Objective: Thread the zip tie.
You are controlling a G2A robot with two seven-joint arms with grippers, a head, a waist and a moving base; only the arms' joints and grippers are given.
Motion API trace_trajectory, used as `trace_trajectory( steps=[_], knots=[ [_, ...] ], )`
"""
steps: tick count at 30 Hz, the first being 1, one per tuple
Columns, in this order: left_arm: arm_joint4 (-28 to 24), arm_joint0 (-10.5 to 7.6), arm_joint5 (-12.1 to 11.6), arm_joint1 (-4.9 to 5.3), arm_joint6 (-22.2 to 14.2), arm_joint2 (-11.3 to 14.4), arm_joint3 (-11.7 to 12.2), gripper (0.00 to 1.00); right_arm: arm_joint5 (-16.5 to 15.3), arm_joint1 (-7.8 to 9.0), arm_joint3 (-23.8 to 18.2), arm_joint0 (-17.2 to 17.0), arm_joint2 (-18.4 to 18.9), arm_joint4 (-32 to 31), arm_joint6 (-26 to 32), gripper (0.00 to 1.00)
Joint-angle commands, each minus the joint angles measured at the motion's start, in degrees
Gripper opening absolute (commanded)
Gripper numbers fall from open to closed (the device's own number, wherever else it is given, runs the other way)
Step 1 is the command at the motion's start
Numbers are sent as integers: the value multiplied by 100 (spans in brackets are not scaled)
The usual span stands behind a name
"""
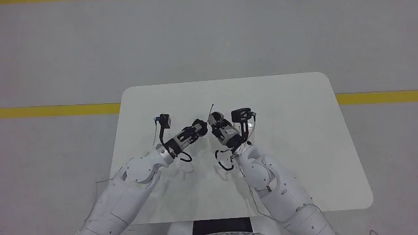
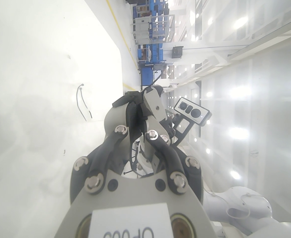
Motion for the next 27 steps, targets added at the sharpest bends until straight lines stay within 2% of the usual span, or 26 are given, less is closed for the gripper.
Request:
trace_trajectory(
  steps=[1, 19, 20, 21, 22, 27],
  knots=[
    [-3, 1, 0, 0, 4, -5, -8, 0, 0, 1, -4, 0, 0, -19, 10, 0],
    [3, -5, 0, -1, 4, -35, -59, 0, -49, 14, -35, -16, -4, -124, 71, 0],
    [6, -5, 0, -1, 6, -35, -61, 0, -39, 15, -46, -24, 2, -123, 66, 17],
    [9, -3, 0, -2, 11, -35, -63, 0, -31, 17, -62, -33, 8, -122, 67, 46],
    [11, -2, 0, -2, 13, -34, -66, 0, -21, 18, -74, -40, 15, -127, 61, 100],
    [19, 4, 0, -6, 40, -27, -79, 0, -10, 31, -157, -90, 72, -147, 17, 100]
  ],
)
